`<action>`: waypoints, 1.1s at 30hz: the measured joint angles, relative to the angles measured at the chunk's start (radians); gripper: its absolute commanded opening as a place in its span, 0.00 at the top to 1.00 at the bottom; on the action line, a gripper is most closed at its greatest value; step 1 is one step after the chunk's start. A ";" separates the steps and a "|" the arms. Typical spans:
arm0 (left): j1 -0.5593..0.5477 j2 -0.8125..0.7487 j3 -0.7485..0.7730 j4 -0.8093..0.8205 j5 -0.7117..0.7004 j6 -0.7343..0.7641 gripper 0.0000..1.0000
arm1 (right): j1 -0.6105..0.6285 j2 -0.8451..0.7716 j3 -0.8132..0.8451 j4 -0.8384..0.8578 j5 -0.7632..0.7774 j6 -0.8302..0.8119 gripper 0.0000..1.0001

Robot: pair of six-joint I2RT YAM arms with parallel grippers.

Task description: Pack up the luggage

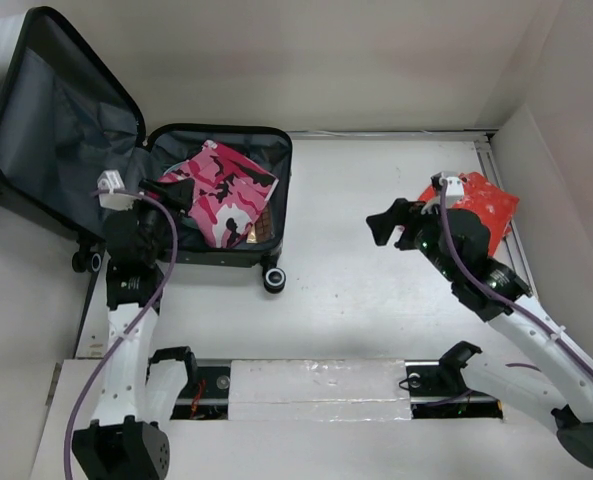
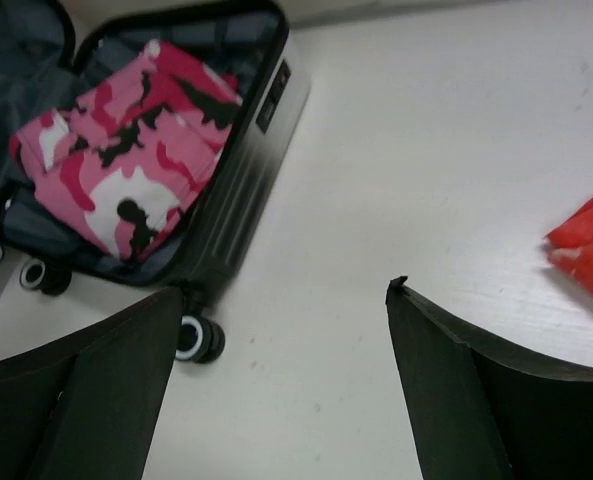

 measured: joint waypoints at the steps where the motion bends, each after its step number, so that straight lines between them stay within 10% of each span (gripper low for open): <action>1: 0.000 0.009 0.011 0.017 0.027 0.000 0.42 | 0.000 0.002 0.025 -0.013 0.023 0.000 0.14; 5: -0.096 0.108 0.050 0.048 0.043 0.021 0.40 | 0.000 0.002 0.160 -0.046 0.137 -0.010 0.21; 15: -0.872 0.793 0.602 0.080 -0.252 0.175 0.34 | -0.008 0.062 0.475 -0.114 0.293 -0.071 0.18; 25: -1.075 1.483 1.041 -0.012 -0.248 0.079 0.29 | -0.052 0.042 0.481 -0.160 0.330 -0.114 0.16; 33: -1.081 1.739 1.353 -0.098 -0.265 0.007 0.29 | -0.061 0.052 0.392 -0.150 0.255 -0.114 0.16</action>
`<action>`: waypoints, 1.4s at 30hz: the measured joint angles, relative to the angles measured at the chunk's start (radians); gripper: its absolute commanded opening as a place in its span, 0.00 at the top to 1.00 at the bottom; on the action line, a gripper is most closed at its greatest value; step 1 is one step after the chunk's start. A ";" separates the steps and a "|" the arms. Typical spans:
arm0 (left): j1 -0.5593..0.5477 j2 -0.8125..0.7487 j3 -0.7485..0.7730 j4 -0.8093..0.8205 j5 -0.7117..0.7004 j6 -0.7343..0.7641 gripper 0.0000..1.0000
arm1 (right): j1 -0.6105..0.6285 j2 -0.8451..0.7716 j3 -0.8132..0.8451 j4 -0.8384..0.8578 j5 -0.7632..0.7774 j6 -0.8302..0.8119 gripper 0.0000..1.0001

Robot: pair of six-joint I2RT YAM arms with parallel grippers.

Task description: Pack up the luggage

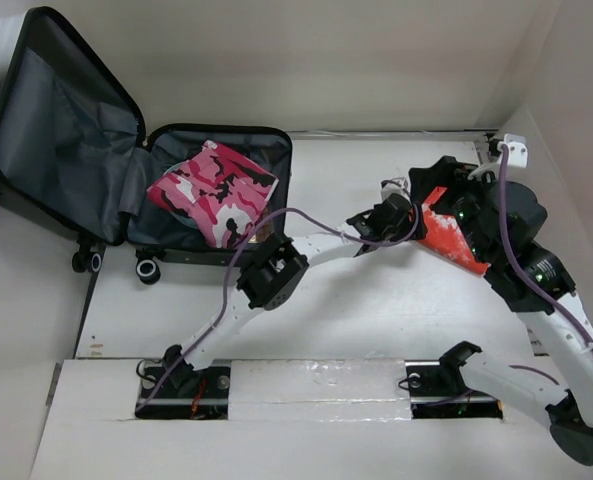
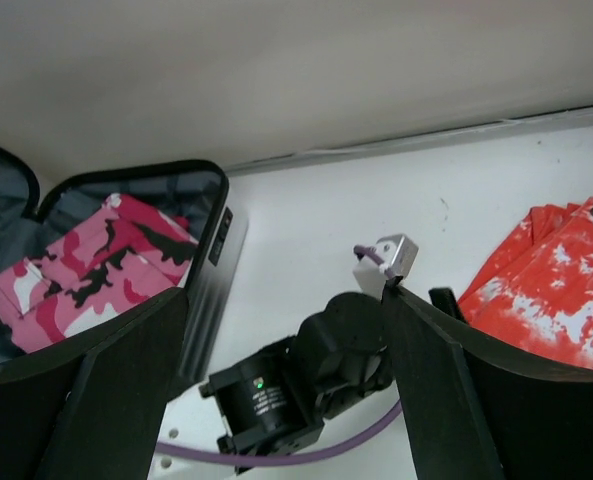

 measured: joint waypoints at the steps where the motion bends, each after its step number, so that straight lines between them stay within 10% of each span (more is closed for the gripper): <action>1: 0.000 0.011 0.021 -0.004 -0.003 -0.010 0.29 | 0.000 0.001 -0.010 0.002 -0.011 0.000 0.16; 4: 0.011 0.061 0.086 -0.006 -0.009 -0.040 0.44 | 0.000 -0.001 -0.027 0.005 -0.040 0.000 0.16; 8: 0.025 0.096 0.102 0.013 -0.009 -0.078 1.00 | 0.000 -0.006 -0.043 0.018 -0.065 0.001 0.16; 23: 0.228 -0.278 -0.495 0.179 -0.039 -0.032 1.00 | 0.000 0.017 -0.146 0.087 -0.166 0.012 0.16; 32: 0.385 -0.310 -0.431 0.070 -0.095 0.084 0.31 | -0.001 0.063 -0.175 0.118 -0.228 0.031 0.16; 42: 0.254 -0.495 -0.581 0.053 -0.226 0.035 0.38 | -0.001 0.064 -0.175 0.133 -0.232 0.034 0.16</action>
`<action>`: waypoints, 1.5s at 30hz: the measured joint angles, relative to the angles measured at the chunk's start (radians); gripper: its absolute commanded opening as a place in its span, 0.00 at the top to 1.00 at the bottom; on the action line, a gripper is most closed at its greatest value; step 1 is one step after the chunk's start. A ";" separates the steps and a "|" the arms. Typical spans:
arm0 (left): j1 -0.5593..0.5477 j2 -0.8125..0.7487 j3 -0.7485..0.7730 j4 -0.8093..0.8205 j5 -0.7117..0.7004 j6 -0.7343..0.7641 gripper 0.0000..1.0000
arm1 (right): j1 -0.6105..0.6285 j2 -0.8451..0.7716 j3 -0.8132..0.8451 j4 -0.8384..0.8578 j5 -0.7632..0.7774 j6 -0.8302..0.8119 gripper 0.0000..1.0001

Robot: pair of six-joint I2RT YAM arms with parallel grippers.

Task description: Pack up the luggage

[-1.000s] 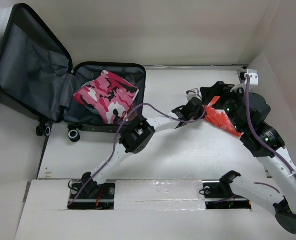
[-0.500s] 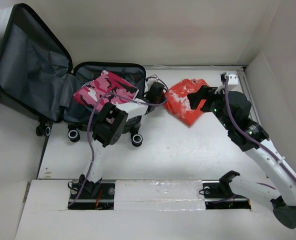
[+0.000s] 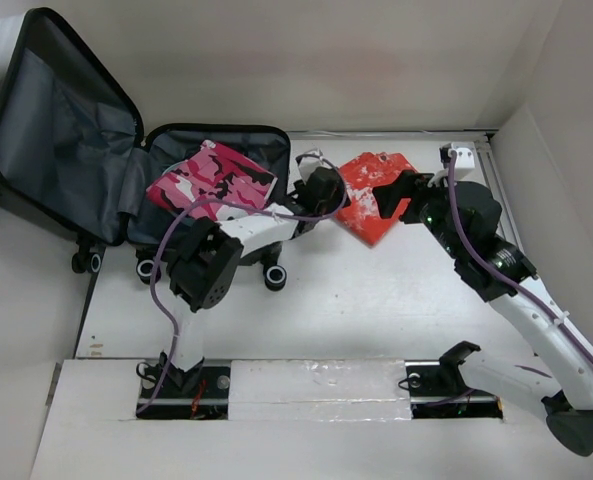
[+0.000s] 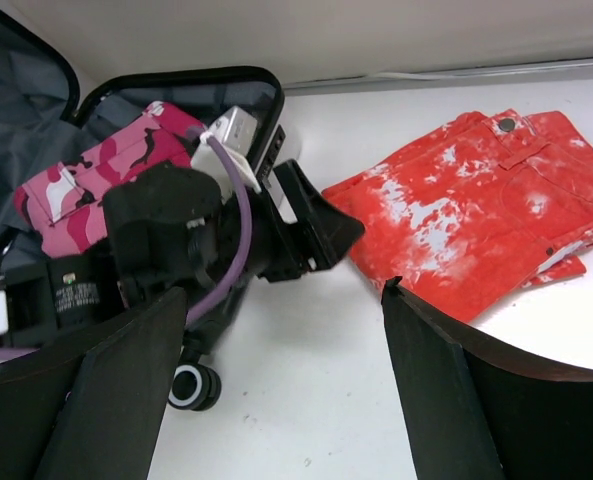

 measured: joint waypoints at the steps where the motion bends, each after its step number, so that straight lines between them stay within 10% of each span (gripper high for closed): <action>1: -0.016 -0.008 -0.006 -0.008 -0.008 -0.034 0.40 | 0.000 0.000 0.000 0.000 0.000 0.000 0.16; 26: -0.003 0.178 0.008 0.081 0.169 -0.591 0.44 | 0.000 -0.097 -0.054 -0.001 0.000 0.000 0.16; 31: -0.003 0.195 0.017 0.091 0.174 -0.619 0.59 | 0.000 -0.103 -0.065 -0.001 -0.007 0.000 0.16; 37: -0.003 0.239 0.058 0.097 0.177 -0.620 1.00 | 0.000 -0.123 -0.065 -0.001 -0.027 0.000 0.16; 45: 0.021 0.270 0.103 0.141 0.244 -0.487 1.00 | 0.000 -0.171 -0.064 -0.001 -0.047 0.000 0.16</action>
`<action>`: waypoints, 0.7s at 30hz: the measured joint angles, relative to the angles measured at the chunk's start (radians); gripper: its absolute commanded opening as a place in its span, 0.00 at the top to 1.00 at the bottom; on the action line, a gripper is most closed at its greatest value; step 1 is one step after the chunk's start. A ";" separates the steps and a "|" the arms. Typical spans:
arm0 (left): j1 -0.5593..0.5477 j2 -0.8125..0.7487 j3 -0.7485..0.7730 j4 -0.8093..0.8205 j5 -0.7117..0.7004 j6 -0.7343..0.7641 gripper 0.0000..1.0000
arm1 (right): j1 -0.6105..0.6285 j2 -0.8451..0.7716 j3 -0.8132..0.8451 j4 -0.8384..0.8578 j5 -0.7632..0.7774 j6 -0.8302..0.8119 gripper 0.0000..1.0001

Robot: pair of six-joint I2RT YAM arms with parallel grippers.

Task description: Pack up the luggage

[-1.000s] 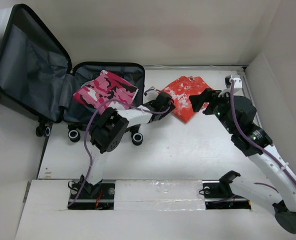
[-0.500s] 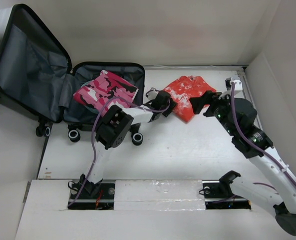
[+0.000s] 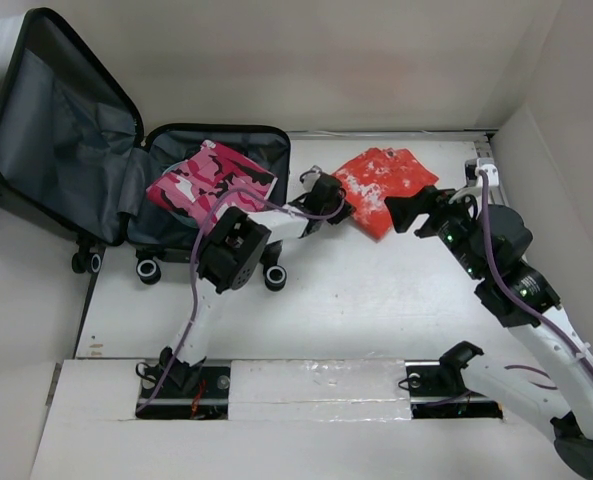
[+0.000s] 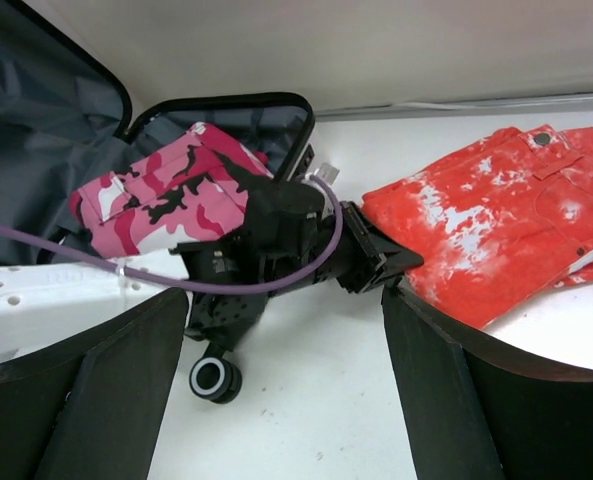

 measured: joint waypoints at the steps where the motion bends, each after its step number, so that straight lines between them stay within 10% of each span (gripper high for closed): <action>1: 0.006 0.000 0.011 -0.008 0.014 0.027 1.00 | 0.000 0.000 0.000 0.000 0.000 0.000 0.16; 9: 0.085 0.152 0.683 -0.436 0.165 0.464 1.00 | 0.000 0.005 0.009 0.000 -0.019 -0.001 0.16; 21: 0.488 -0.164 0.608 -0.740 0.420 0.861 1.00 | 0.000 0.016 0.040 0.007 -0.066 -0.003 0.16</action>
